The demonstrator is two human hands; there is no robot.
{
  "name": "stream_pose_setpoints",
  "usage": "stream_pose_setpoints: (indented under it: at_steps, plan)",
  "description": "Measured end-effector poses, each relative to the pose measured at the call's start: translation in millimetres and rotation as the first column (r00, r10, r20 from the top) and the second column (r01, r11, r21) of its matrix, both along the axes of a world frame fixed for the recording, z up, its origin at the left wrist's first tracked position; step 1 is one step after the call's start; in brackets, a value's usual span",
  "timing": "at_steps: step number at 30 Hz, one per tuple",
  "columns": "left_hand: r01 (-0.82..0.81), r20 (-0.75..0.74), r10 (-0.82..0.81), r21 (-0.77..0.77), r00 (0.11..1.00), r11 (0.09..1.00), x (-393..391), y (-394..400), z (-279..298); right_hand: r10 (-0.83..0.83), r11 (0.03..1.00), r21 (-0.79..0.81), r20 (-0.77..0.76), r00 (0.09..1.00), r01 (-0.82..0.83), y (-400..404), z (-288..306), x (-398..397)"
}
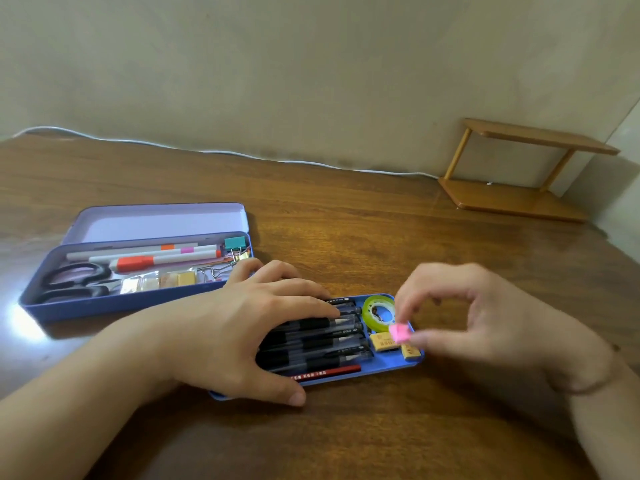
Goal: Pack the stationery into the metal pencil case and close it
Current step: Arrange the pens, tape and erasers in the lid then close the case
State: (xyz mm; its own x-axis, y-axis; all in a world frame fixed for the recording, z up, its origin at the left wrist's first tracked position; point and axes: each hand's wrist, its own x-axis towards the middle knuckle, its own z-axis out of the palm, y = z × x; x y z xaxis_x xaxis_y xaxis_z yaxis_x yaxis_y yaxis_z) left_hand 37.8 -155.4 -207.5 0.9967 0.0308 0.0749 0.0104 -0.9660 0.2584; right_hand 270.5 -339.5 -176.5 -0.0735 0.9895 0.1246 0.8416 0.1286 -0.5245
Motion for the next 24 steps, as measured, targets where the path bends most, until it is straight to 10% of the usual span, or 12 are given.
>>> stream_pose_setpoints:
  at_steps: [24]
  plan:
    - [-0.004, -0.013, 0.004, 0.005, 1.0, 1.0, 0.6, -0.4, 0.1, 0.131, 0.981, -0.167, 0.209, 0.969, -0.096, 2.7, -2.4, -6.1]
